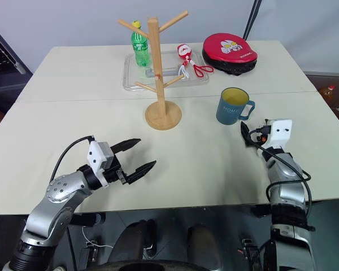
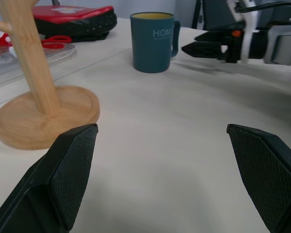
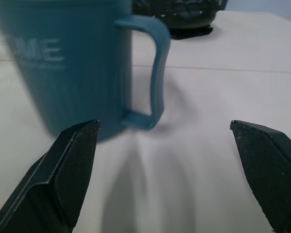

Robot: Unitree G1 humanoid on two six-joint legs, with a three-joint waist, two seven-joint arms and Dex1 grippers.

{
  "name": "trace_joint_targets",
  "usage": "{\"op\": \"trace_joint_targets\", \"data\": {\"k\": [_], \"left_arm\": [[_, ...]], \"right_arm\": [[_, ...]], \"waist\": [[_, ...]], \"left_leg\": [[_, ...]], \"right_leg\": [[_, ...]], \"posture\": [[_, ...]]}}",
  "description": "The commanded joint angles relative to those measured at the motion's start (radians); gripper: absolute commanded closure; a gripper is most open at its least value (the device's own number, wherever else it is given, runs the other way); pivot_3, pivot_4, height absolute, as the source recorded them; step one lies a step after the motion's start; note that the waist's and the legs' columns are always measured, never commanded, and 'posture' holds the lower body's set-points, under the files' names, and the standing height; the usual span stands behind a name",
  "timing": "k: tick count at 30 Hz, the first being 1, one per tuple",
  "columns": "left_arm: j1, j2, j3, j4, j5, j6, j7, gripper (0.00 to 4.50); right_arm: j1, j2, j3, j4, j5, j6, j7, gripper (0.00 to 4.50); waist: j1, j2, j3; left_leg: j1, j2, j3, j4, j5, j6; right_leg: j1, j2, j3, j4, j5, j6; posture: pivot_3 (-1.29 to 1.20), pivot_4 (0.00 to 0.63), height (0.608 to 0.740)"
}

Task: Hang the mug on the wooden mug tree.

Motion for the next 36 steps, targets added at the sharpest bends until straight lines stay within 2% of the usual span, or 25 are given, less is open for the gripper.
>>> {"op": "trace_joint_targets", "data": {"k": [1,24,36], "left_arm": [[-0.016,0.003,-0.004,-0.041,-0.001,-0.001,-0.002,0.00],[-0.024,0.002,-0.013,-0.052,0.001,0.012,0.010,0.00],[-0.029,-0.002,-0.016,-0.047,0.004,0.011,0.012,0.00]], "right_arm": [[-0.048,-0.010,0.001,0.043,-0.014,-0.041,-0.005,0.04],[-0.275,-0.015,0.035,0.315,-0.060,-0.112,-0.011,0.04],[-0.301,-0.027,0.033,0.357,-0.070,-0.134,-0.016,0.04]], "waist": [[0.000,0.000,0.000],[-0.002,0.000,0.000],[-0.002,0.000,0.000]], "left_leg": [[0.000,0.000,0.000,0.000,0.000,0.000],[0.000,0.000,0.000,0.000,0.000,0.000],[0.000,0.000,0.000,0.000,0.000,0.000]], "right_leg": [[0.000,0.000,0.000,0.000,0.000,0.000],[0.000,0.000,0.000,0.001,0.000,0.000],[0.000,0.000,0.000,0.001,0.000,0.000]], "posture": [[0.00,0.150,0.736],[0.00,0.150,0.736],[0.00,0.150,0.736]]}}
